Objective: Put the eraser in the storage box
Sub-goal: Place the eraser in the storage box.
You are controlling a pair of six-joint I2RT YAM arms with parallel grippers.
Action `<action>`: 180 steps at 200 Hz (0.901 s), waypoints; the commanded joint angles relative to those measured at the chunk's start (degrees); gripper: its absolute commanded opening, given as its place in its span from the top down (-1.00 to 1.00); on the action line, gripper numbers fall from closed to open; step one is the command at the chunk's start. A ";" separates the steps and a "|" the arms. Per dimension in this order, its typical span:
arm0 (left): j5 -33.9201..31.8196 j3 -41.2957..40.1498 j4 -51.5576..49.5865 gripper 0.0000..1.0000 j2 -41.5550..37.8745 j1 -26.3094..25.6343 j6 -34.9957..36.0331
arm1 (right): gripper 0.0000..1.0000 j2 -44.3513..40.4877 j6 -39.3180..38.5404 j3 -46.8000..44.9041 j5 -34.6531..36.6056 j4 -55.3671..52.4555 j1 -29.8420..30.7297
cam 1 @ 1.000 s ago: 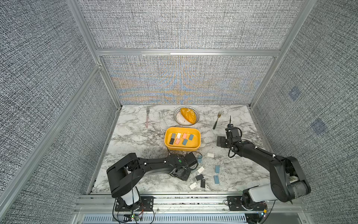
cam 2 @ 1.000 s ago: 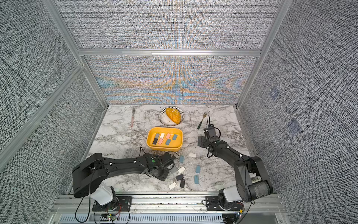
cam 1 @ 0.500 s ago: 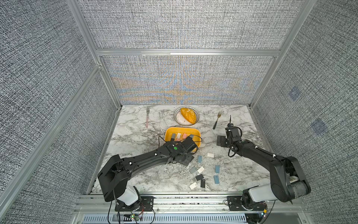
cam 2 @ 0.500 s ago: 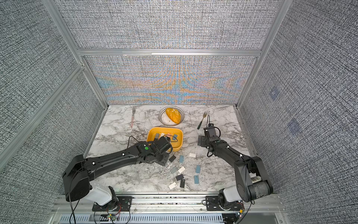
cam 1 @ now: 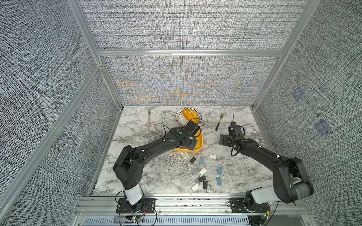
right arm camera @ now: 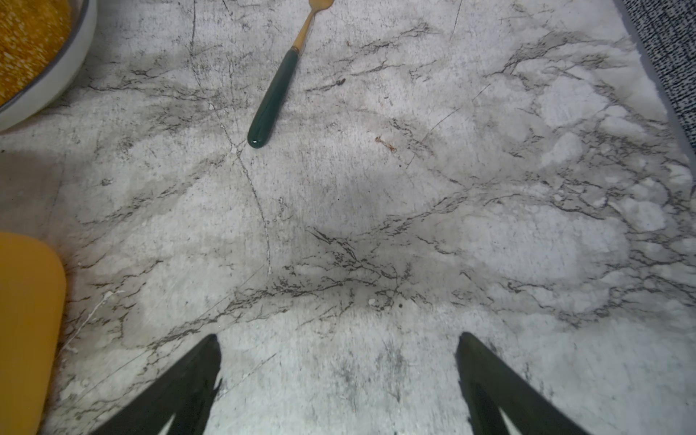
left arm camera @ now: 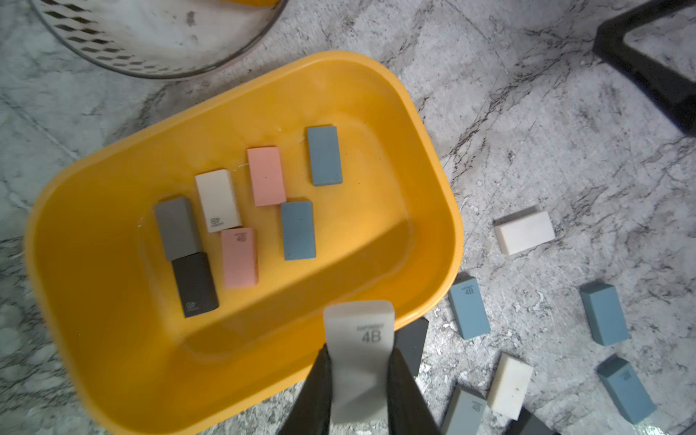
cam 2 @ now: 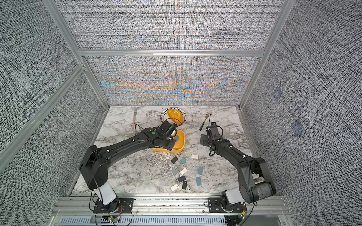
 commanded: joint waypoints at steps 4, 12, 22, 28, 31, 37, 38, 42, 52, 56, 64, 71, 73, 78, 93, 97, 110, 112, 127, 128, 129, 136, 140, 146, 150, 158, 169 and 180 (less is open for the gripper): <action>3.06 2.30 2.33 0.50 3.50 1.09 1.57 | -0.96 0.61 0.12 1.24 1.09 -0.37 -0.28; 3.48 2.88 2.85 0.50 4.68 1.38 1.64 | -0.95 0.71 0.12 1.25 1.16 -0.41 -0.29; 4.03 3.36 3.75 0.50 5.95 1.75 1.61 | -0.95 0.58 0.08 1.29 1.34 -0.43 -0.46; 4.37 3.55 4.35 0.50 6.71 2.01 1.55 | -0.96 0.50 0.12 1.18 1.40 -0.41 -0.48; 4.54 3.70 4.66 0.50 7.03 2.16 1.51 | -0.95 0.43 0.13 1.05 1.43 -0.41 -0.57; 4.86 4.10 4.99 0.50 7.79 2.36 1.48 | -0.95 0.30 0.11 1.01 1.51 -0.36 -0.66; 4.90 4.18 5.02 0.50 7.94 2.42 1.53 | -0.95 0.25 0.09 1.00 1.51 -0.34 -0.67; 5.02 4.42 5.02 0.50 8.56 2.55 1.49 | -0.95 0.19 0.10 0.90 1.57 -0.32 -0.76; 5.24 5.05 5.13 0.50 9.73 2.87 1.48 | -0.95 -0.12 0.08 0.73 1.60 -0.32 -0.94; 5.43 5.29 5.34 0.50 10.17 2.98 1.49 | -0.95 -0.21 0.12 0.65 1.60 -0.32 -0.94; 5.63 5.78 5.53 0.50 11.02 3.09 1.48 | -0.95 -0.38 0.12 0.51 1.69 -0.28 -1.20; 5.77 6.24 5.57 0.50 11.71 3.18 1.48 | -0.95 -0.62 0.08 0.31 1.69 -0.32 -1.28; 5.85 6.32 5.57 0.50 11.69 3.18 1.55 | -0.96 -0.70 0.08 0.29 1.69 -0.30 -1.29; 5.98 6.64 5.66 0.50 11.69 3.26 1.62 | -0.95 -0.72 0.08 0.15 1.70 -0.21 -1.40; 6.30 7.80 5.49 0.50 14.55 3.36 1.82 | -0.96 -0.93 0.08 -0.02 1.69 -0.22 -1.63; 6.27 8.13 5.34 0.50 14.97 3.38 1.93 | -0.96 -0.98 0.12 -0.07 1.69 -0.22 -1.70; 6.33 8.97 5.03 0.50 16.05 3.43 2.01 | -0.96 -1.02 0.13 -0.16 1.65 -0.32 -1.79; 6.38 9.04 5.00 0.50 16.12 3.44 2.01 | -0.95 -1.00 0.13 -0.16 1.68 -0.32 -1.77; 6.56 9.55 5.19 0.50 17.25 3.53 2.02 | -0.95 -1.02 0.09 -0.33 1.62 -0.20 -1.98; 6.63 9.63 5.21 0.50 17.37 3.53 2.02 | -0.95 -1.02 0.08 -0.33 1.66 -0.22 -1.99; 6.62 9.67 5.21 0.50 17.48 3.53 2.01 | -0.95 -0.98 0.08 -0.33 1.63 -0.22 -2.04; 6.69 10.00 5.17 0.50 17.95 3.53 2.01 | -0.95 -0.93 0.08 -0.33 1.61 -0.15 -2.04; 6.74 10.21 5.16 0.50 18.26 3.53 1.93 | -0.95 -0.89 0.08 -0.33 1.53 -0.08 -2.07; 6.81 10.42 5.20 0.50 18.61 3.53 1.87 | -0.95 -0.82 0.08 -0.33 1.44 -0.14 -2.00; 6.83 10.55 5.22 0.50 18.83 3.53 1.76 | -0.95 -0.76 0.09 -0.42 1.43 -0.08 -2.03; 7.15 10.59 5.37 0.50 19.16 3.62 1.53 | -0.95 -0.75 0.12 -0.42 1.43 -0.10 -2.01; 7.48 10.66 5.63 0.50 19.69 3.62 1.41 | -0.95 -0.70 0.03 -0.42 1.43 -0.11 -2.03; 7.28 10.83 5.75 0.50 20.05 3.62 1.39 | -0.95 -0.78 0.03 -0.60 1.43 0.03 -2.09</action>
